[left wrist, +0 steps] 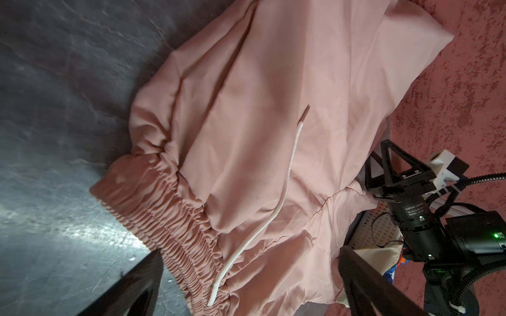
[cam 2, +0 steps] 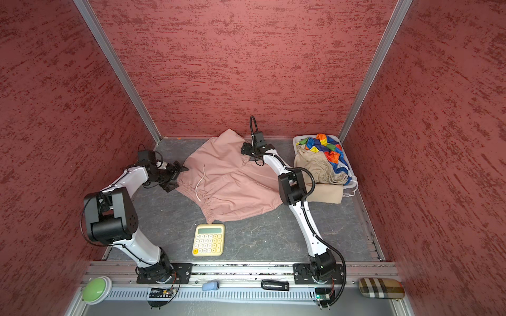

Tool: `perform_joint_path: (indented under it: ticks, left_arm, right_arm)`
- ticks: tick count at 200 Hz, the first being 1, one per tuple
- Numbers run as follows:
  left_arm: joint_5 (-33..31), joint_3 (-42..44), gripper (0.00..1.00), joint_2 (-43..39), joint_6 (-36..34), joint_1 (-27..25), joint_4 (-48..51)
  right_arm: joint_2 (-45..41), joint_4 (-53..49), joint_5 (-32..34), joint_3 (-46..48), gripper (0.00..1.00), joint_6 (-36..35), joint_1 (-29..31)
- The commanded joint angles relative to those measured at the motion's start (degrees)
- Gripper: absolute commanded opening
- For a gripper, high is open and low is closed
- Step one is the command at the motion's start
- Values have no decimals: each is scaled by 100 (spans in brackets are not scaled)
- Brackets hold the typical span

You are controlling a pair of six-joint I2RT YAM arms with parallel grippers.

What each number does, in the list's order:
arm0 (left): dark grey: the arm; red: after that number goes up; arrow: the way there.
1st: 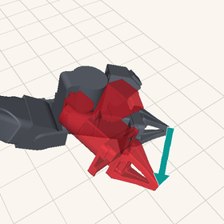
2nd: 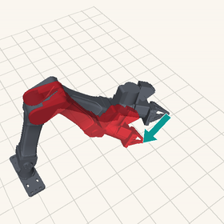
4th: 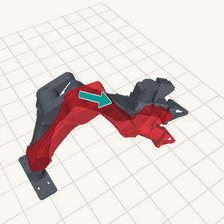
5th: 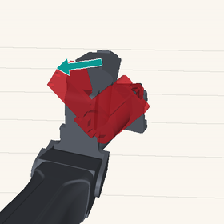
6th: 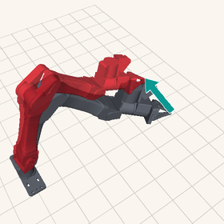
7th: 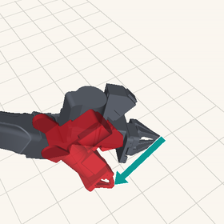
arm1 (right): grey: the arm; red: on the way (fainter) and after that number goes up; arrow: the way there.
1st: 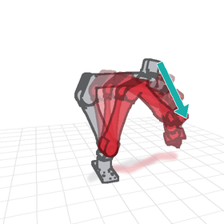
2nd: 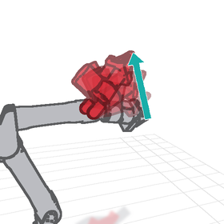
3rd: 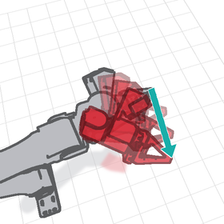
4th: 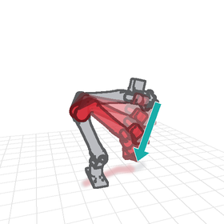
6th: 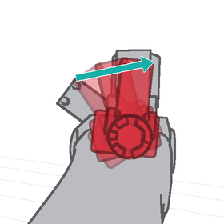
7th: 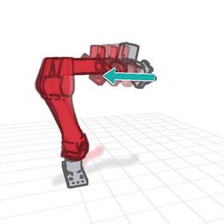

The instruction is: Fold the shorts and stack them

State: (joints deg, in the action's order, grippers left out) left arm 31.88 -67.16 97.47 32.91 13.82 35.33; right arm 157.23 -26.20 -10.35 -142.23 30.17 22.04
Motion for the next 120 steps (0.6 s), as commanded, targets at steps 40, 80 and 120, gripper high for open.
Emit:
perform_joint_path:
  ticks: [40,80,120]
  left_arm:
    - [-357,-360,99,100,-394,41,408]
    - [-677,-729,99,480,-690,-91,716]
    - [-1307,-1629,99,1259,-1052,-647,1112]
  right_arm:
    - [34,-241,7,-33,0,452,-40]
    - [-2476,671,717,3416,0,423,-398]
    - [-4187,1516,506,6393,0,542,-666]
